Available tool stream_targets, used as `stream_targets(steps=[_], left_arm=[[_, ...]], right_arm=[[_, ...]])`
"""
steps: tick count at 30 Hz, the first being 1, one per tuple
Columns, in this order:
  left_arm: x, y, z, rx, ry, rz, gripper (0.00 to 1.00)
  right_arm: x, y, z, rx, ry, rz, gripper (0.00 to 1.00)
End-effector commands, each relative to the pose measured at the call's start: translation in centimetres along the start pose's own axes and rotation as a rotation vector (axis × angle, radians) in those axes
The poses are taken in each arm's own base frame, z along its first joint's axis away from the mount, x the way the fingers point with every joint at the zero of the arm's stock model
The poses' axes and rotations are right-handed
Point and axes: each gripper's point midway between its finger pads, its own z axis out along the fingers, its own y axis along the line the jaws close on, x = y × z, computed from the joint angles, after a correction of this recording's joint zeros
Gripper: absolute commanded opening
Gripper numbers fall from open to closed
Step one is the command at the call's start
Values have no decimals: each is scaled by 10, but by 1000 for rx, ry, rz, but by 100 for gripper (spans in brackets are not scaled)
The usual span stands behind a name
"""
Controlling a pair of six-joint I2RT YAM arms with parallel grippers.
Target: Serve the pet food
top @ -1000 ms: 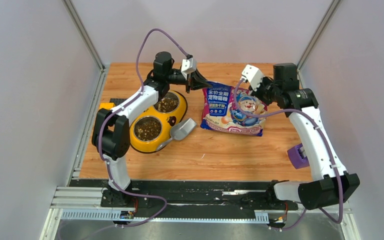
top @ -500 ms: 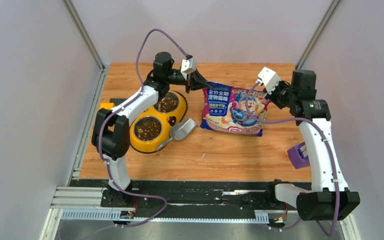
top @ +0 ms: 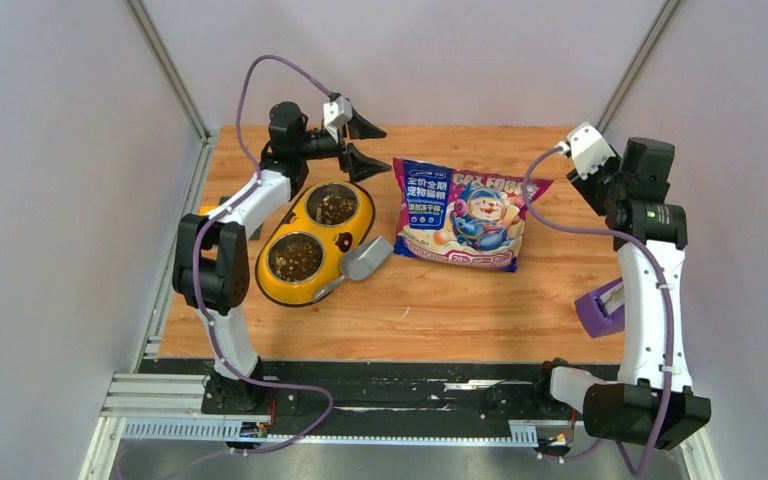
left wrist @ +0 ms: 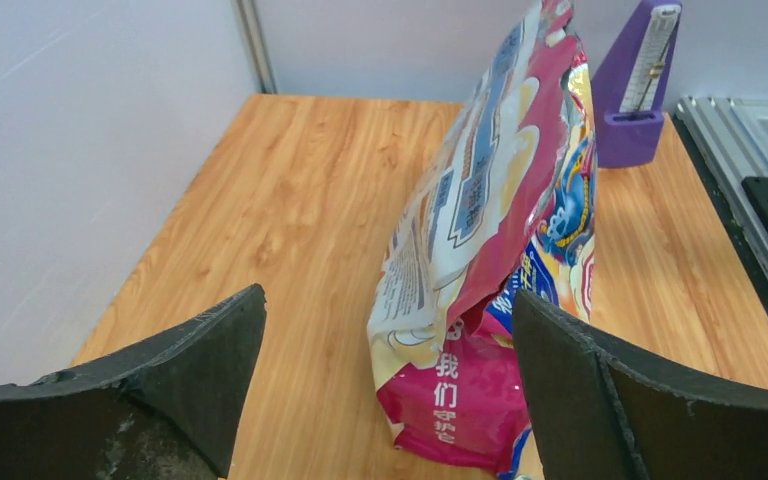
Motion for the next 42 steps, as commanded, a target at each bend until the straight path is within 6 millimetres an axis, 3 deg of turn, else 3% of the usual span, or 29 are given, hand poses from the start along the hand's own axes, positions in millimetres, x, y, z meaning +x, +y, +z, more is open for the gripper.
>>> stream_targets(steps=[1, 3, 8, 10, 12, 14, 15, 16, 17, 24, 26, 28, 30, 32, 34, 35, 42], left_arm=[[-66, -7, -2, -29, -117, 98, 99], [-67, -2, -4, -77, -108, 76, 100], [-74, 12, -22, -301, -52, 20, 100], [-72, 22, -39, -456, -5, -61, 100], [-68, 39, -69, -708, 45, -162, 100], [-69, 38, -95, -871, 101, -267, 100], [-58, 25, -104, -893, 171, -325, 100], [-63, 22, -109, -905, 193, -316, 100], [-55, 9, -116, -915, 249, -361, 100], [-43, -46, -177, -1167, 351, -513, 100], [-53, -68, -191, -1204, 348, -515, 100], [-56, -85, -209, -1265, 365, -511, 100], [-60, -100, -226, -1321, 374, -500, 100], [-66, -113, -241, -1373, 362, -484, 100], [-74, -123, -248, -1389, 336, -463, 100], [-76, -126, -249, -1390, 328, -458, 100], [-88, -146, -262, -1425, 281, -447, 100]], right_arm=[[-48, -20, -16, 40, -181, 108, 46], [-64, -28, -23, 56, -249, 161, 53], [-108, -62, -45, 131, -419, 394, 58], [-124, -71, -53, 132, -480, 502, 65], [-139, -79, -65, 127, -541, 599, 66], [-152, -83, -76, 106, -594, 674, 67], [-156, -85, -81, 96, -613, 703, 67], [-159, -86, -85, 90, -629, 743, 67], [-160, -87, -87, 91, -638, 791, 67], [-139, -85, -97, 167, -652, 1097, 67], [-123, -91, -103, 251, -633, 1157, 63], [-111, -96, -112, 322, -622, 1195, 65], [-99, -98, -119, 380, -600, 1225, 72], [-87, -99, -127, 436, -587, 1248, 85], [-79, -100, -133, 480, -576, 1234, 98], [-76, -102, -135, 503, -568, 1207, 100], [-70, -119, -165, 623, -596, 1147, 100]])
